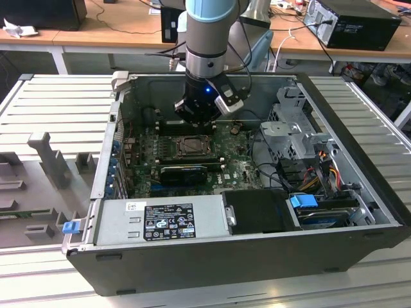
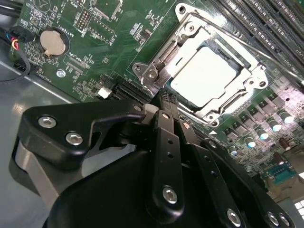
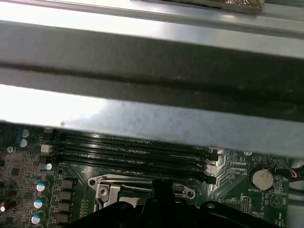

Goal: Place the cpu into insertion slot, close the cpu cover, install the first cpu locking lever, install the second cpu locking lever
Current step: 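Install the second cpu locking lever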

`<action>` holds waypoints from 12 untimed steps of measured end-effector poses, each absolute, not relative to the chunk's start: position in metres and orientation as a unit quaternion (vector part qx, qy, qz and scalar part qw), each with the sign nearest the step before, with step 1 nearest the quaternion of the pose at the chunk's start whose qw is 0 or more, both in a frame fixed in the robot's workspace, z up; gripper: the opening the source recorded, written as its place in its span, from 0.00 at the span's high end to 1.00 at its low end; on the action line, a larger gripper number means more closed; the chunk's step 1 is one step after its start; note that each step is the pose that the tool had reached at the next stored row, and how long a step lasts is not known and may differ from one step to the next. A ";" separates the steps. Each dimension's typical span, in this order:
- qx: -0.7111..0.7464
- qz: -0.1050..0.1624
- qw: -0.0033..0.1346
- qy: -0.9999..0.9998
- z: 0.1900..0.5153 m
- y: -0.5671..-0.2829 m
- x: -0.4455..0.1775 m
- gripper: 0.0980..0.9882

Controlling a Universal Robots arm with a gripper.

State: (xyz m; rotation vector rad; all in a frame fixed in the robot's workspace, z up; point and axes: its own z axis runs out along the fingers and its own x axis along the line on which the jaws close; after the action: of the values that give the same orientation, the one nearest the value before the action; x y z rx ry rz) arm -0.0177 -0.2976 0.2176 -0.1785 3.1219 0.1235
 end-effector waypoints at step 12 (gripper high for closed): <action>-0.057 0.039 0.006 0.998 0.240 -0.317 -0.018 0.99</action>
State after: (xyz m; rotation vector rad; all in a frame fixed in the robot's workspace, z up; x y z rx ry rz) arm -0.0177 -0.3172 0.2404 -0.1785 3.1219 0.1235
